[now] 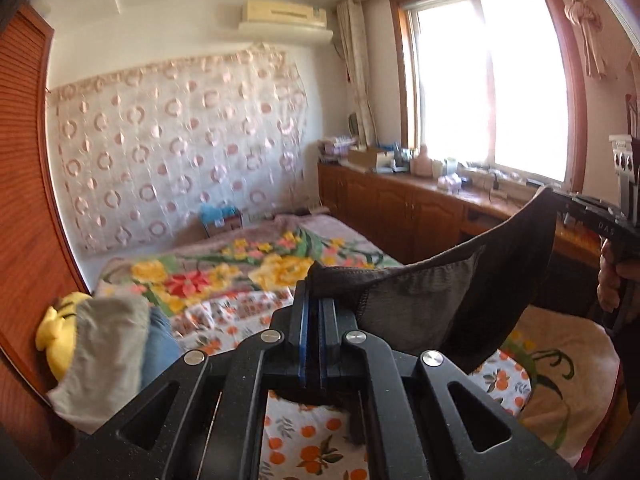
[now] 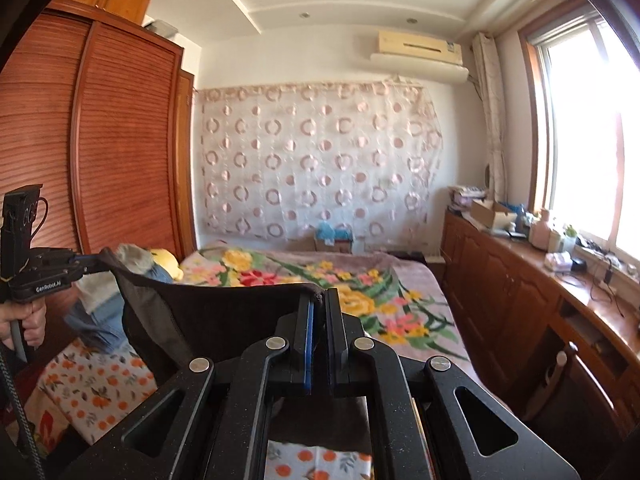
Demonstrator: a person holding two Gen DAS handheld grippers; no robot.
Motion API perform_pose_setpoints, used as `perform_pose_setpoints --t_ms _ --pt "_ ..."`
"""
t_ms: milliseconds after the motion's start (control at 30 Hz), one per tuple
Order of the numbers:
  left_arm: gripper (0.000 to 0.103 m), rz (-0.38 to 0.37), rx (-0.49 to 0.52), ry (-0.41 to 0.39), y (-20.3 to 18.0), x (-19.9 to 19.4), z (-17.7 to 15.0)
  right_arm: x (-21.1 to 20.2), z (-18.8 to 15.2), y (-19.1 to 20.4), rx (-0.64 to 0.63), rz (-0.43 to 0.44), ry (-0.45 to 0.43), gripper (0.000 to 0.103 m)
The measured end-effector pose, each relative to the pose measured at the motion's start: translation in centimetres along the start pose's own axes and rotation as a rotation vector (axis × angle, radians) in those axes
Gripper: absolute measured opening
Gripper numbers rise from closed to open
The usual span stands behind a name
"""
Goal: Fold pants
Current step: 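Grasp a second edge of the pants with the left tool, then lift and shake the pants with both tools to straighten them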
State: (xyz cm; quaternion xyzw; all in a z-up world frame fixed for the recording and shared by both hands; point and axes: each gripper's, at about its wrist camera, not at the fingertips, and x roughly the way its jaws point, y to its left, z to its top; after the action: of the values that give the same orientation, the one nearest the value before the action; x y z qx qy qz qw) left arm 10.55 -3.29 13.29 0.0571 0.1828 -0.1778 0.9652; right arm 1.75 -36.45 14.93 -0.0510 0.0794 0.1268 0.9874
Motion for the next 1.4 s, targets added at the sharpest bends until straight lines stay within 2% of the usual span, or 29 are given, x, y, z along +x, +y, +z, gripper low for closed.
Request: perform_pose_setpoints --t_ms 100,200,333,533,667,733,833,867,1033,1233,1400 --pt "0.004 0.042 0.024 -0.035 1.0 -1.7 1.3 -0.3 0.1 0.2 -0.027 0.017 -0.022 0.005" --pt "0.005 0.057 0.025 0.013 2.3 -0.7 0.4 1.3 -1.8 0.1 -0.036 0.036 0.014 0.005" --pt "0.005 0.053 0.001 0.167 3.7 4.4 -4.9 5.7 -6.2 -0.5 -0.011 0.049 0.139 0.005" --pt "0.007 0.023 -0.077 0.360 4.3 10.5 -13.2 13.8 -15.9 -2.4 0.071 0.034 0.355 0.005" --pt "0.015 0.007 -0.124 0.416 3.5 11.4 -16.0 15.9 -19.4 -3.6 0.098 0.015 0.426 0.005" --pt "0.021 -0.003 -0.137 0.422 3.3 11.1 -16.5 16.5 -20.1 -3.7 0.109 -0.008 0.446 0.005" --pt "0.041 -0.014 -0.152 0.400 3.0 9.8 -16.4 17.2 -20.6 -3.8 0.142 -0.010 0.462 0.005" --pt "0.045 -0.020 -0.158 0.391 3.1 9.5 -16.4 17.5 -20.8 -4.2 0.144 -0.011 0.467 0.005" --pt "0.045 -0.019 -0.168 0.388 2.8 8.6 -16.8 17.4 -20.1 -1.1 0.150 -0.011 0.470 0.005" --pt "0.045 -0.018 -0.187 0.434 2.5 9.5 -18.9 15.4 -20.0 0.1 0.163 -0.024 0.452 0.005" --pt "0.043 -0.015 -0.223 0.452 2.8 10.5 -19.3 14.8 -20.4 0.4 0.162 -0.029 0.443 0.005"
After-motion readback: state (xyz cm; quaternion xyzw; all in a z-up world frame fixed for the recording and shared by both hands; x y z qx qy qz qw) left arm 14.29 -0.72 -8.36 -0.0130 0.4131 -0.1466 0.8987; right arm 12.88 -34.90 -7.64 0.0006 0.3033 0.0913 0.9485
